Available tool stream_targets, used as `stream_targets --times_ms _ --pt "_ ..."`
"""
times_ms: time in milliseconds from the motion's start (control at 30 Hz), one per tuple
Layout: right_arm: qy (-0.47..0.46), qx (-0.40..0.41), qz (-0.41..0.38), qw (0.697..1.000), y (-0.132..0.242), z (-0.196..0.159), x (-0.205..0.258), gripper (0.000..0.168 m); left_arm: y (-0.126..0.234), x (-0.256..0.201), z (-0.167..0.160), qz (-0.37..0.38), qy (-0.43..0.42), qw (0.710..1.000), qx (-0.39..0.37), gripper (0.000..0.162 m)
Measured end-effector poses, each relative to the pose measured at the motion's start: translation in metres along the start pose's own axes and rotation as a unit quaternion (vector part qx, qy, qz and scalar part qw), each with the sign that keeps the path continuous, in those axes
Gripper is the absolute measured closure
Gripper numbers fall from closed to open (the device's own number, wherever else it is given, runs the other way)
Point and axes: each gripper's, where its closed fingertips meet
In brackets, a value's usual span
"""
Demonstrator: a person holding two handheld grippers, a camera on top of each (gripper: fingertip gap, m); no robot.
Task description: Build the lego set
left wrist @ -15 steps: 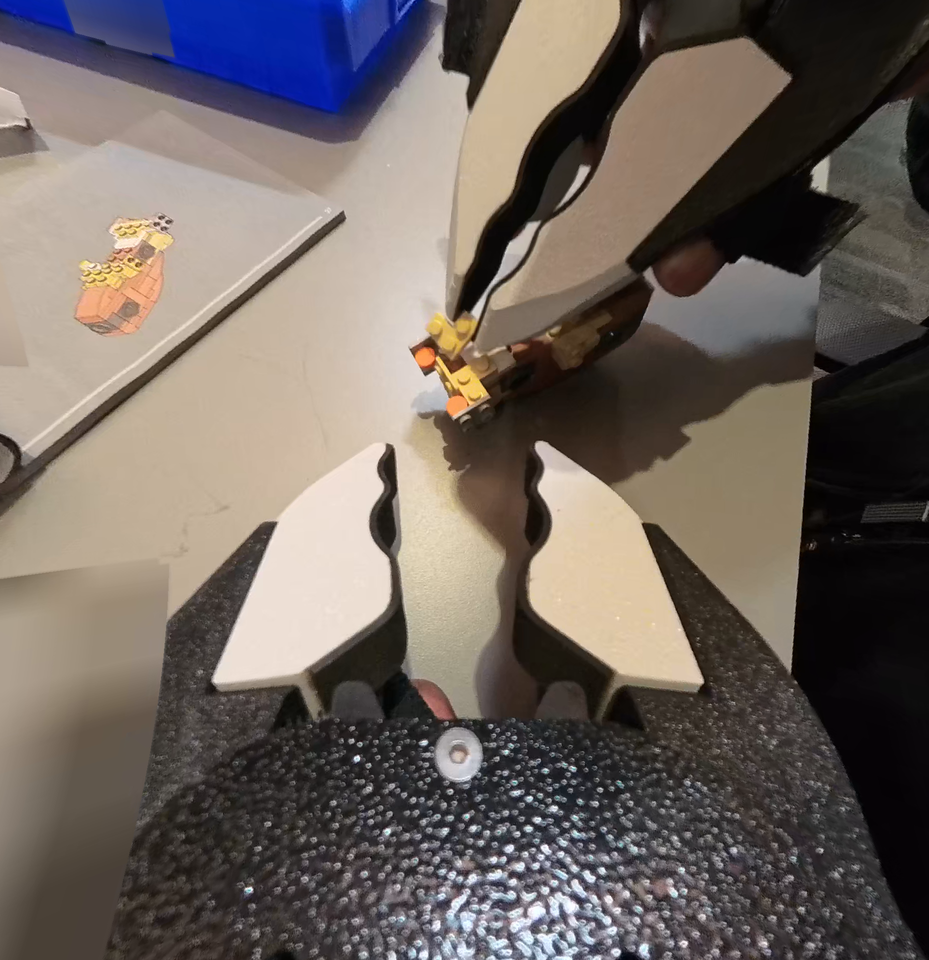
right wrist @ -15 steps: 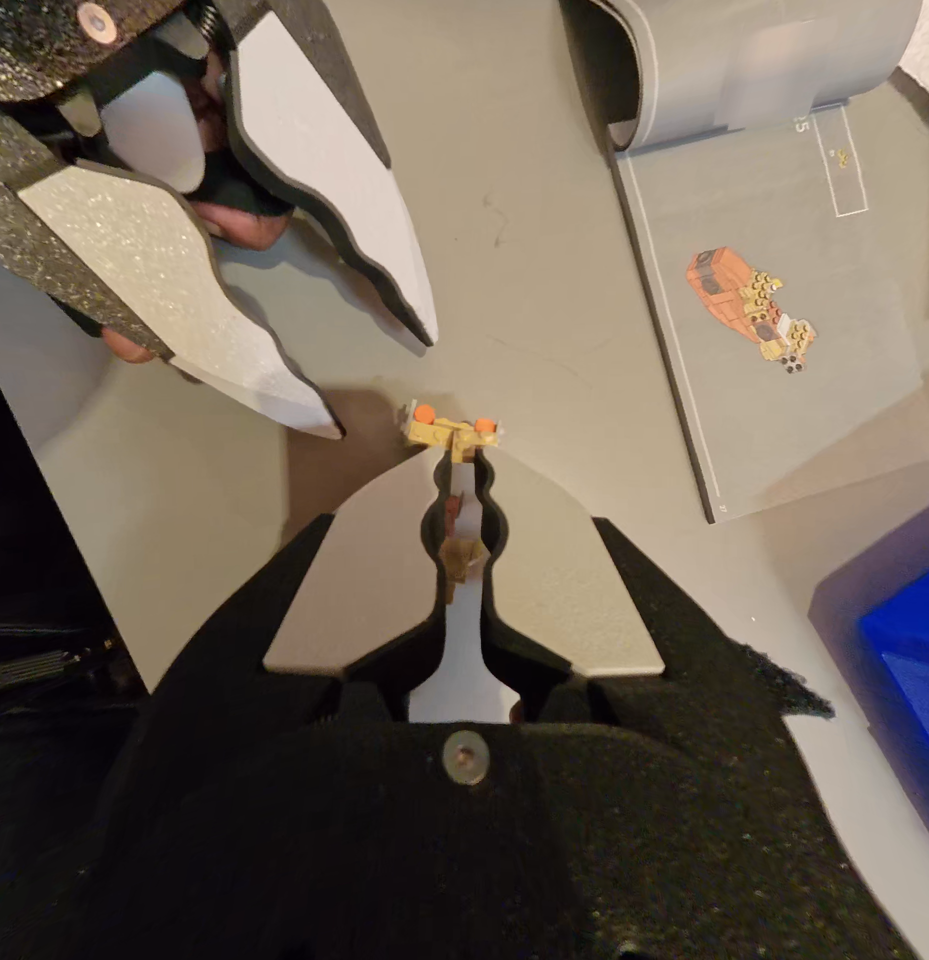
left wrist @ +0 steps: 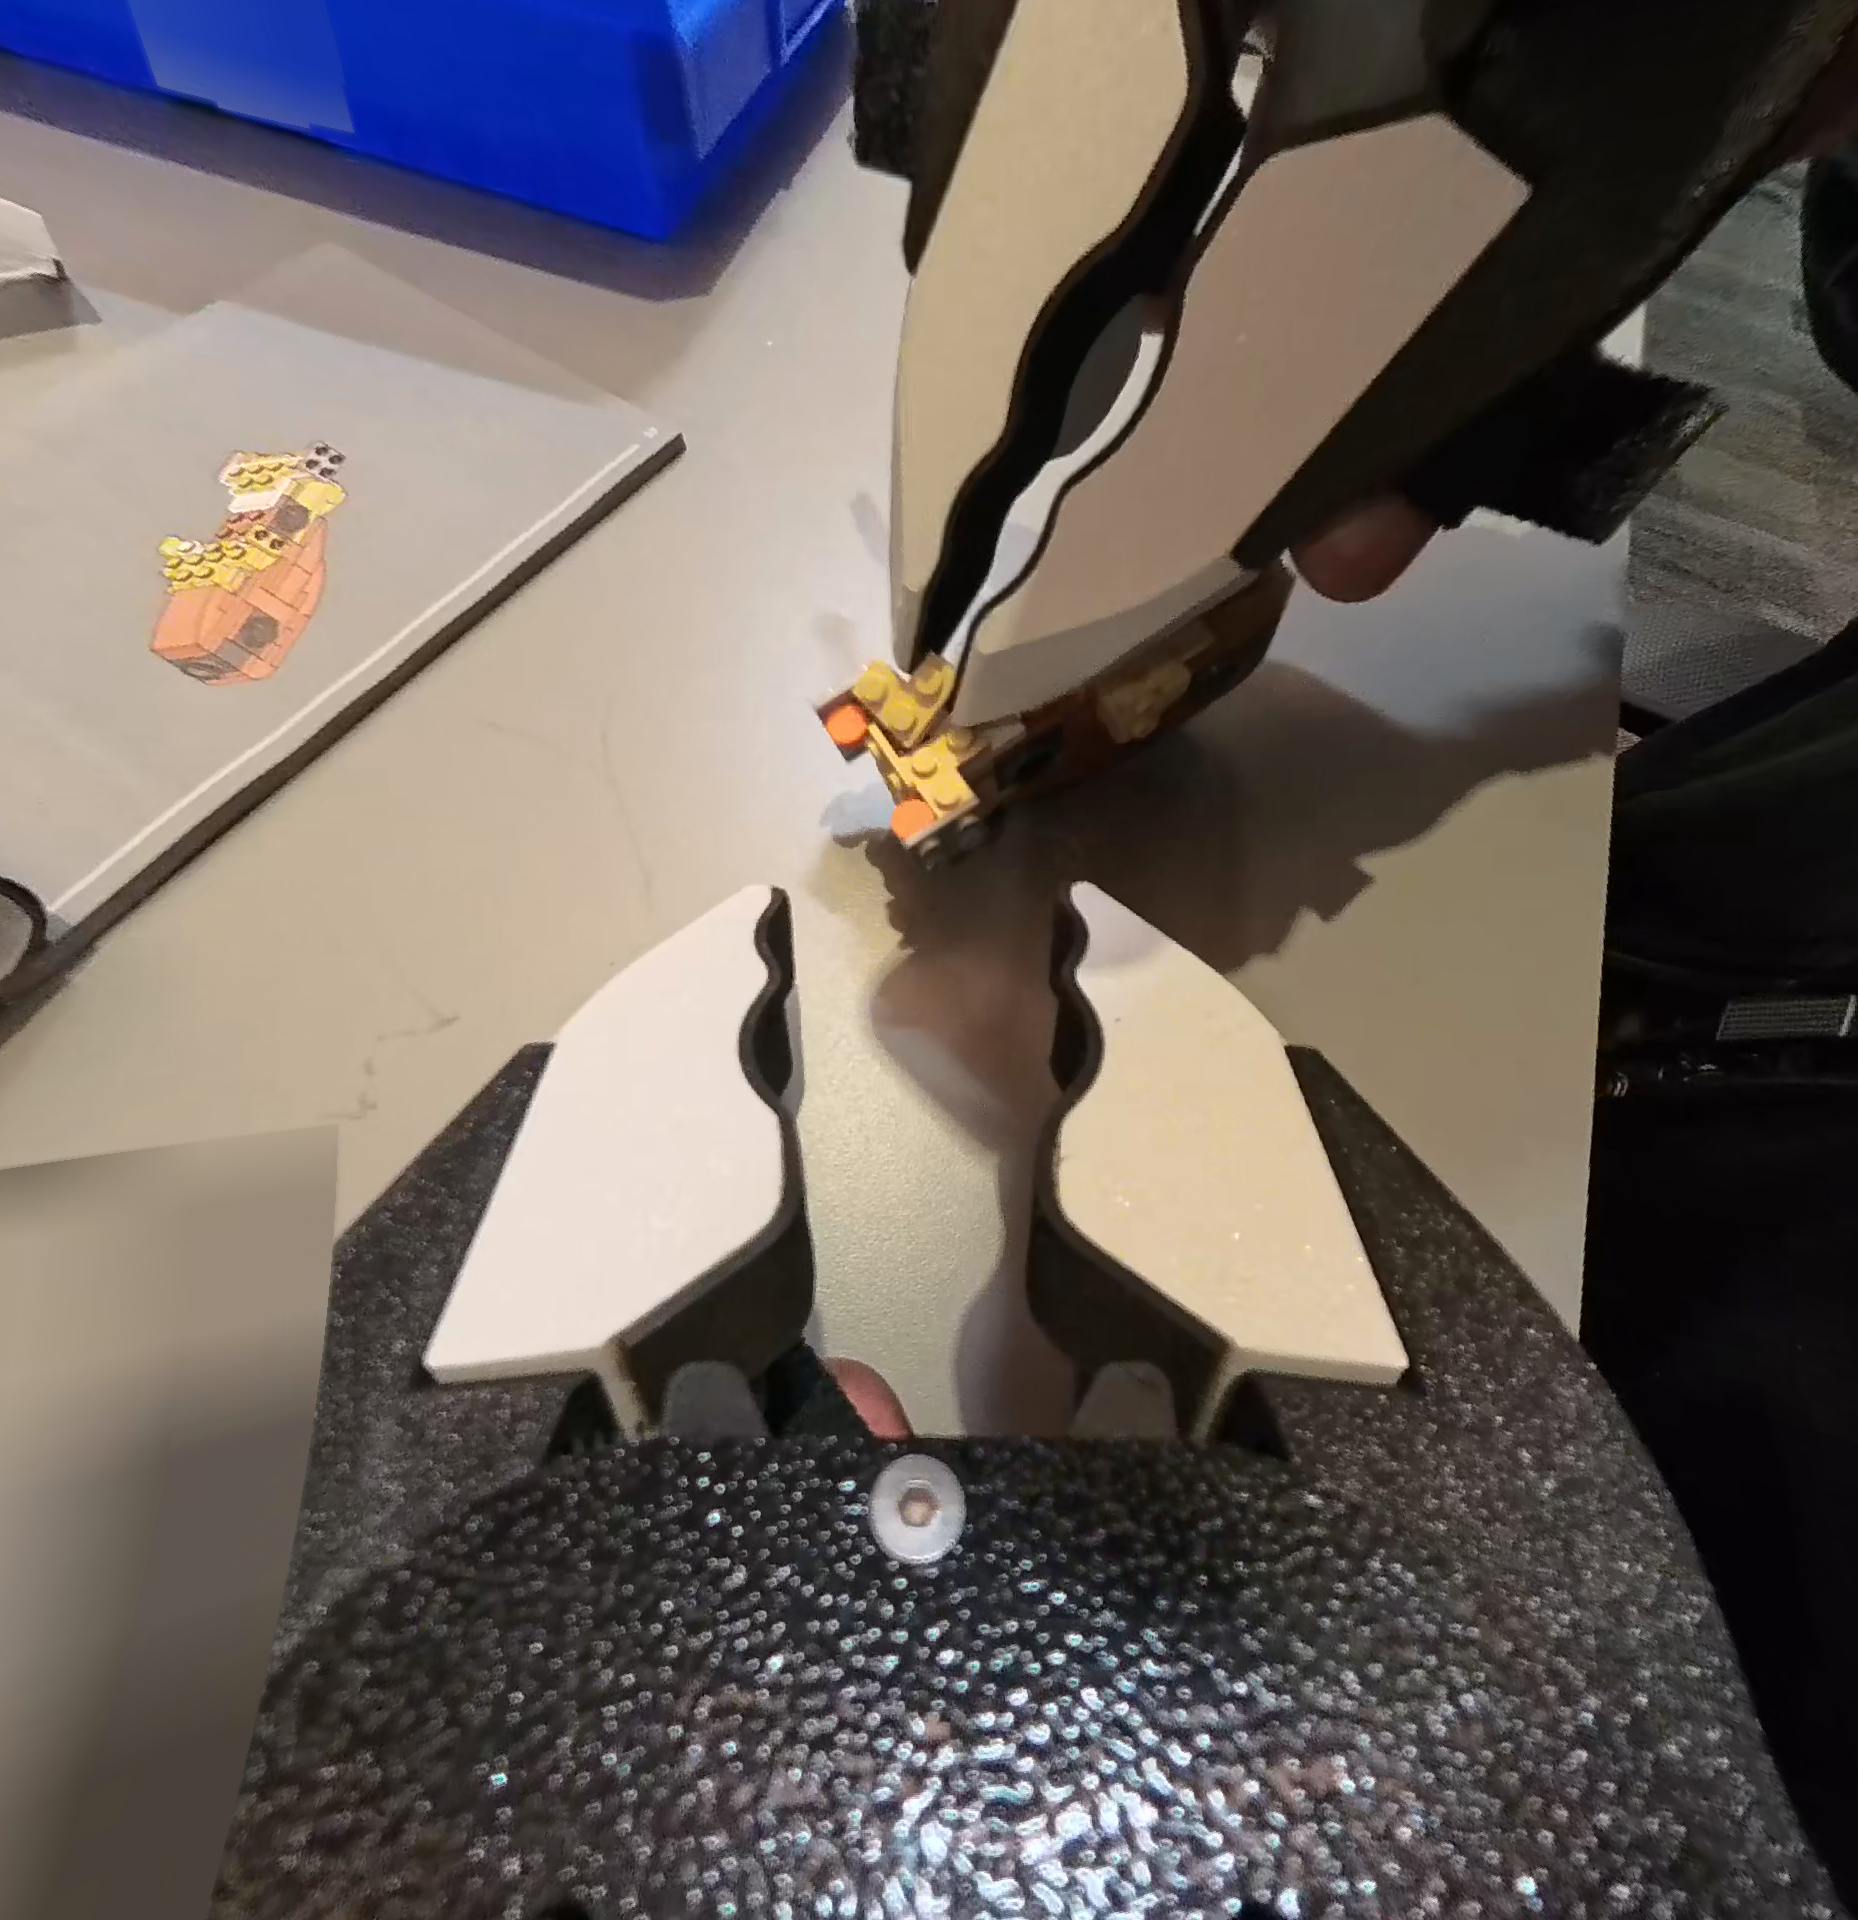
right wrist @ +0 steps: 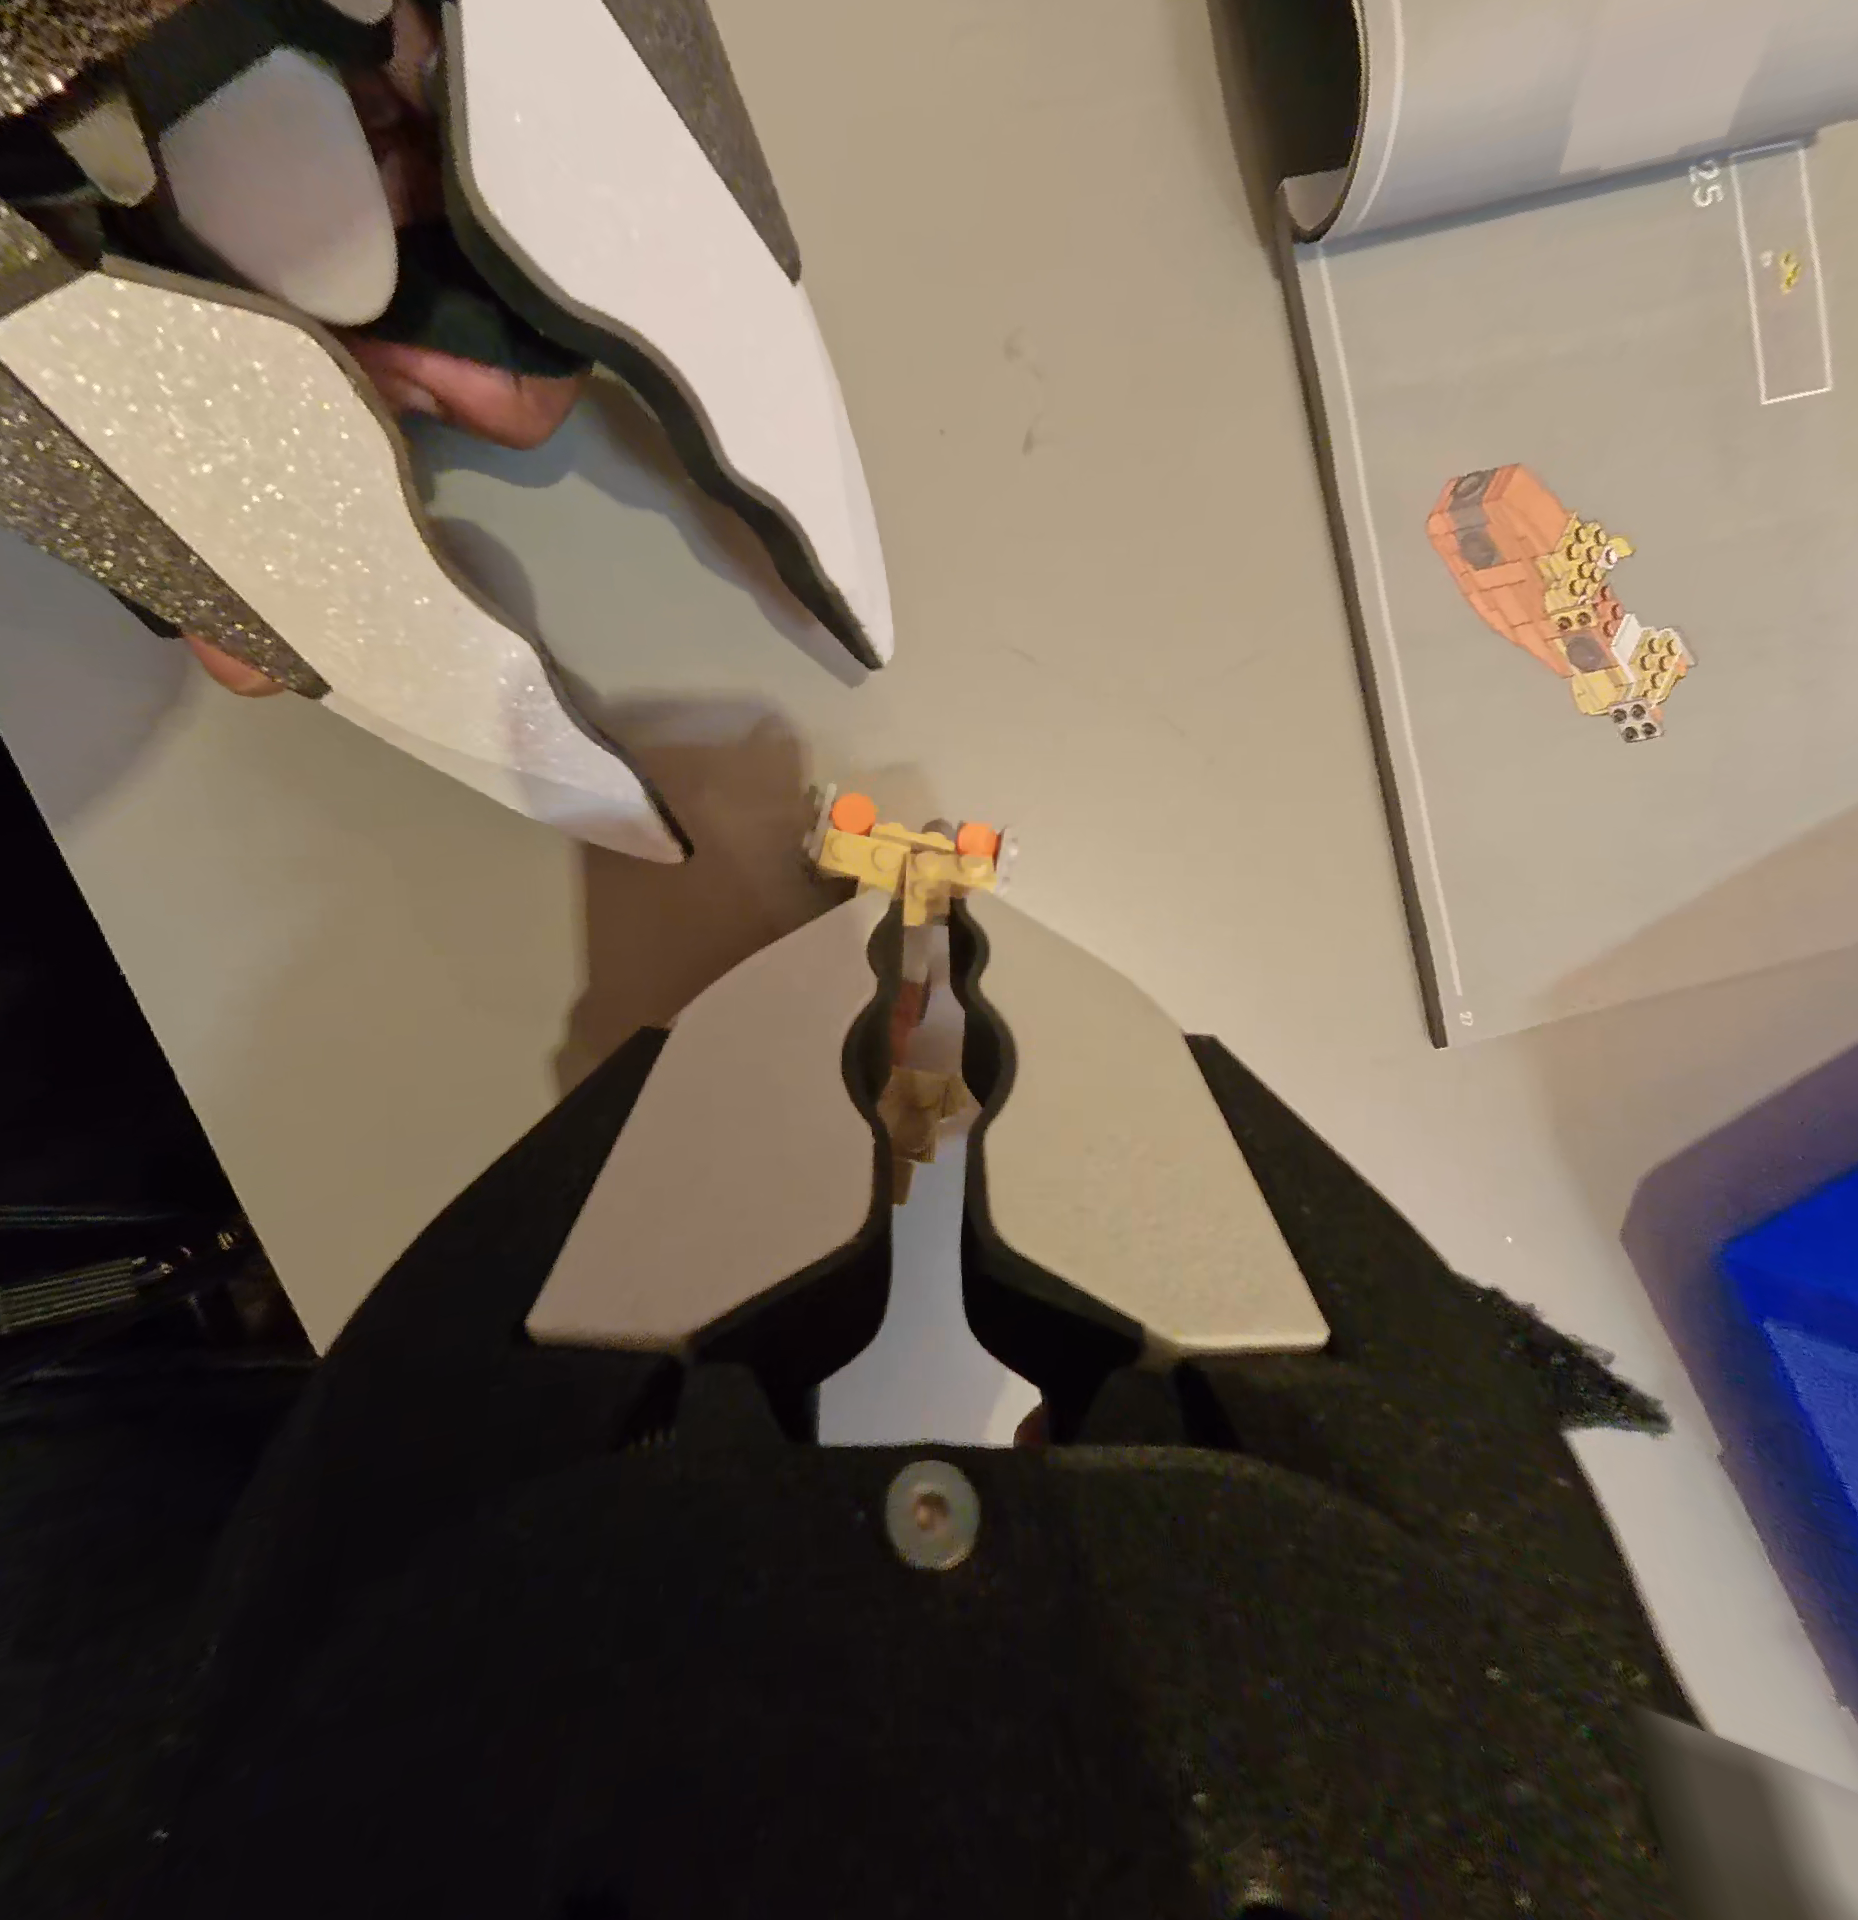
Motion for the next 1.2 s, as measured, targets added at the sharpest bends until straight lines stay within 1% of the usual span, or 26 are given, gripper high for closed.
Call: stream_targets --times_ms 167,367,900,1100,1200 --pt "0.001 0.005 0.007 1.000 0.001 -0.001 0.002 0.160 0.000 0.000 0.000 0.000 -0.001 1.000 -0.002 0.115" --pt "0.001 0.003 0.019 1.000 0.002 -0.001 0.004 0.155 0.001 0.000 0.001 0.000 0.000 1.000 -0.003 0.115" --pt "0.014 -0.004 0.052 0.999 0.004 -0.001 0.012 0.154 0.001 0.000 0.001 0.000 0.001 1.000 -0.005 0.115" --pt "0.026 -0.043 0.024 0.998 0.021 0.002 0.005 0.151 0.002 0.001 0.003 -0.001 0.005 1.000 -0.012 0.115" --pt "0.009 -0.079 0.014 0.997 0.039 -0.012 0.006 0.142 0.004 0.002 0.003 -0.002 0.009 1.000 -0.016 0.115"
Point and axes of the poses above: each gripper's, where its closed fingertips meet, y back along the fingers, z out of its top, x = y × z across the jaws, and after that the axes turned 13 degrees about y, right-handed
